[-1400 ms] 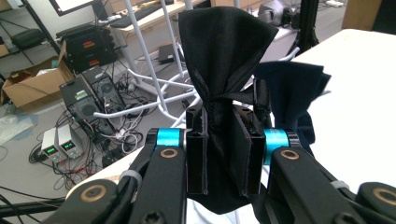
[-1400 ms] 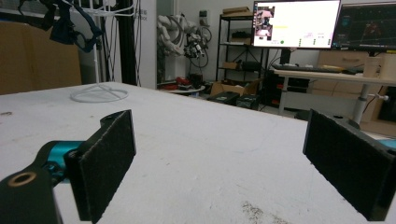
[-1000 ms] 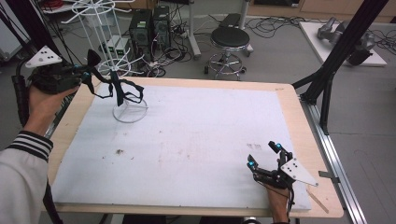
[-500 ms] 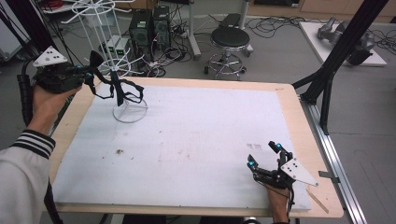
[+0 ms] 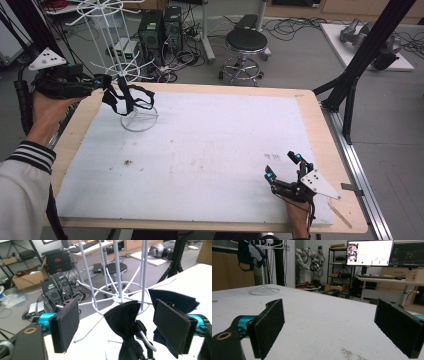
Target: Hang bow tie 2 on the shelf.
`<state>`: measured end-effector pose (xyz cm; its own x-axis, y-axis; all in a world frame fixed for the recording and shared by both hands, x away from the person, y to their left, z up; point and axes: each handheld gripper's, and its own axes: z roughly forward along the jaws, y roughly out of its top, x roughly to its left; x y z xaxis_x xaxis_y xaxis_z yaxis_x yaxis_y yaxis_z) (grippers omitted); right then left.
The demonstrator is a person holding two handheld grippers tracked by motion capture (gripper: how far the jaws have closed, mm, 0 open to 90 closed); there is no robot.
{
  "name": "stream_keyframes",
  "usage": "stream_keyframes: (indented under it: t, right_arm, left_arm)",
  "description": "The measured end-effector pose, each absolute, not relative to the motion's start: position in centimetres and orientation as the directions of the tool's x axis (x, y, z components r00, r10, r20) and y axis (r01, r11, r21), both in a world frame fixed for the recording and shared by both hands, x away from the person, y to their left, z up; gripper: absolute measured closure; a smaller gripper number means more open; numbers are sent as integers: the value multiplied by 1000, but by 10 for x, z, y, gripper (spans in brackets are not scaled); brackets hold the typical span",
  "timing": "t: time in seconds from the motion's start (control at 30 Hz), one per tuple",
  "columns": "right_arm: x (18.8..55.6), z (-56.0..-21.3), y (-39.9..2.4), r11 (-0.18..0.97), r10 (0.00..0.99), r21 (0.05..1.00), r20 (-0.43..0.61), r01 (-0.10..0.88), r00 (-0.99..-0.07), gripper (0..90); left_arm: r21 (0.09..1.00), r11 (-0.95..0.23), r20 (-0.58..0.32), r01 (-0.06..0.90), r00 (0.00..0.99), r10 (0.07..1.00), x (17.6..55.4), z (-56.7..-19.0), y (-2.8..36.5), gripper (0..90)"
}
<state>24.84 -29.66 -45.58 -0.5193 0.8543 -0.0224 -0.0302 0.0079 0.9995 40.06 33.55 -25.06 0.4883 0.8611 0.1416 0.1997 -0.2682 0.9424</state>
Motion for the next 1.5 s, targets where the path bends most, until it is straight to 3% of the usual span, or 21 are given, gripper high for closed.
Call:
stream_keyframes:
  t: [0.4,0.73,0.9,1.1,1.5]
  right_arm:
    - [248,-456,-297,2,854,1000,-17,-29,-519,87]
    - [248,-456,-297,6,854,1000,-19,-27,-521,87]
    - [248,-456,-296,13,855,999,-27,-31,-518,87]
    - [249,-456,-296,19,856,999,-34,-35,-516,87]
    - [248,-456,-295,18,856,999,-30,-27,-516,87]
  left_arm:
    - [986,-144,69,84,581,811,365,-263,341,149]
    - [989,-149,122,-17,669,734,316,-324,313,135]
    - [995,-103,85,-16,699,710,296,-367,298,135]
    - [997,-71,44,11,679,733,286,-409,292,135]
    - [999,-44,54,-32,618,784,275,-446,290,135]
